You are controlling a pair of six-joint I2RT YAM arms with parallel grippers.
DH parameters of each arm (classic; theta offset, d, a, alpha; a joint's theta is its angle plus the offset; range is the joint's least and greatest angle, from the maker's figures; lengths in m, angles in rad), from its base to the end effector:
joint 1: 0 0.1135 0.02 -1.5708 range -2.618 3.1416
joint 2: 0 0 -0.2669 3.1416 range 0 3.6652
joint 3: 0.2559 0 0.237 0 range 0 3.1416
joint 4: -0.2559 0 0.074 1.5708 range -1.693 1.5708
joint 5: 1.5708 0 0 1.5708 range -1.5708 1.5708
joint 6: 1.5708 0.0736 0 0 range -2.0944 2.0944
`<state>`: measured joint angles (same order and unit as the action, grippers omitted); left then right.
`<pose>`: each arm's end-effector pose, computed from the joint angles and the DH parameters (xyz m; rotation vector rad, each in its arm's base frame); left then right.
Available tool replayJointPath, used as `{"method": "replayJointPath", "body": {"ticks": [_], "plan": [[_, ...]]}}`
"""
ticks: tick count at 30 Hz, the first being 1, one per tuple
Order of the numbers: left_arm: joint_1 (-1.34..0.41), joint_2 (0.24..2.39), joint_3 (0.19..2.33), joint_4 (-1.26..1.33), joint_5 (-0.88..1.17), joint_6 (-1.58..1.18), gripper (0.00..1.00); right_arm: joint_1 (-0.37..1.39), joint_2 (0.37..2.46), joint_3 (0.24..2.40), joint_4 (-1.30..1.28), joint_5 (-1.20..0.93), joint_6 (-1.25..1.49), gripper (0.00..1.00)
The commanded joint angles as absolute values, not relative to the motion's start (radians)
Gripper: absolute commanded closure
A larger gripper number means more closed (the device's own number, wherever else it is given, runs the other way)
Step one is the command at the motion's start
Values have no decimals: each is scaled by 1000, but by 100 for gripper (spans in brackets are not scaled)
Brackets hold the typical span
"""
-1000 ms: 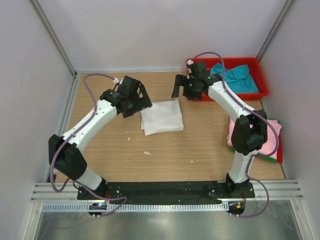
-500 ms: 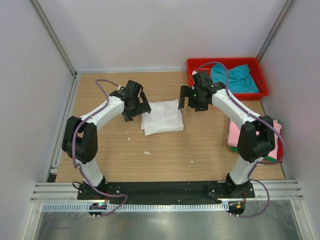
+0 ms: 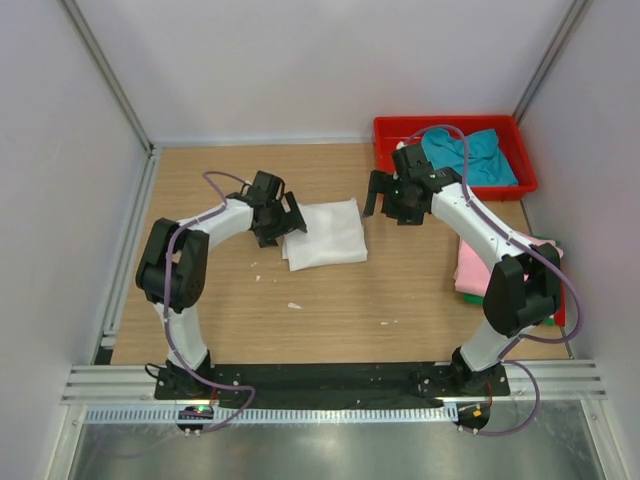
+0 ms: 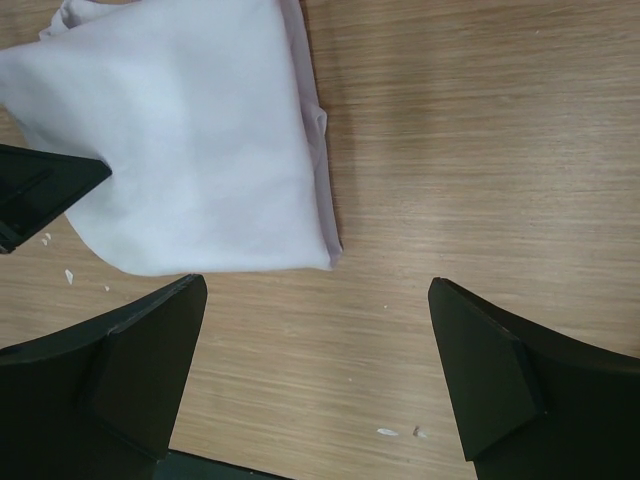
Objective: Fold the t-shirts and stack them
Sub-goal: Neatly place the folded tshirt to the corner
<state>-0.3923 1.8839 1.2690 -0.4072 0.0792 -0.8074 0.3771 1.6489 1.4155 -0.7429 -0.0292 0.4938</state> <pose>0.3683 -0.1587 0.1584 -0.5241 2.6344 -0.5146 0.3343 0.1347 0.2627 0.1395 2.5864 0.3690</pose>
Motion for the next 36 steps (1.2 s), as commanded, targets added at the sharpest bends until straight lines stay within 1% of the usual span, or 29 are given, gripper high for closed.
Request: {"method": "replayJointPath", "body": {"ticks": [1,4,6,7,9,10,13,14,17,19,21,22,23,26,30,33,34,35,36], "plan": [[-390,1893,1246,-321,129,-811,7,377,1605,1444,-761,32,541,0],[-390,1899,1206,-262,138,-833,10,377,1595,1443,-778,64,554,0],[-391,1914,1186,-221,153,-848,17,377,1597,1443,-785,74,555,0],[-391,1920,1181,-207,172,-863,23,377,1600,1448,-788,74,557,0],[-391,1942,1164,-164,184,-877,32,377,1601,1453,-799,72,567,0],[-391,1950,1161,-155,186,-882,42,377,1606,1456,-799,69,571,0],[-388,1968,1164,-150,178,-874,55,377,1618,1442,-789,60,581,1],[-387,1968,1169,-167,167,-867,62,377,1626,1434,-772,51,583,0],[-364,1956,1186,-234,156,-851,72,382,1638,1399,-724,12,591,0],[-338,1927,1186,-267,158,-831,83,387,1637,1349,-683,-32,600,0],[-295,1905,1183,-314,160,-799,90,391,1637,1310,-599,-90,612,0],[-281,1882,1184,-333,158,-783,98,396,1638,1275,-565,-112,615,0],[-253,1875,1192,-377,149,-764,99,408,1650,1261,-508,-138,615,0],[-215,1876,1239,-466,155,-674,98,454,1686,1265,-459,-130,617,0],[-186,1907,1316,-534,170,-560,94,508,1773,1284,-379,-135,620,0],[-186,1928,1386,-624,91,-526,48,544,1836,1315,-304,-156,629,0],[-183,1925,1399,-659,45,-525,24,551,1874,1337,-292,-163,643,0],[-181,1913,1410,-675,17,-528,9,554,1896,1345,-266,-167,655,0],[-178,1905,1426,-690,8,-532,0,561,1910,1353,-246,-170,663,0]]}}
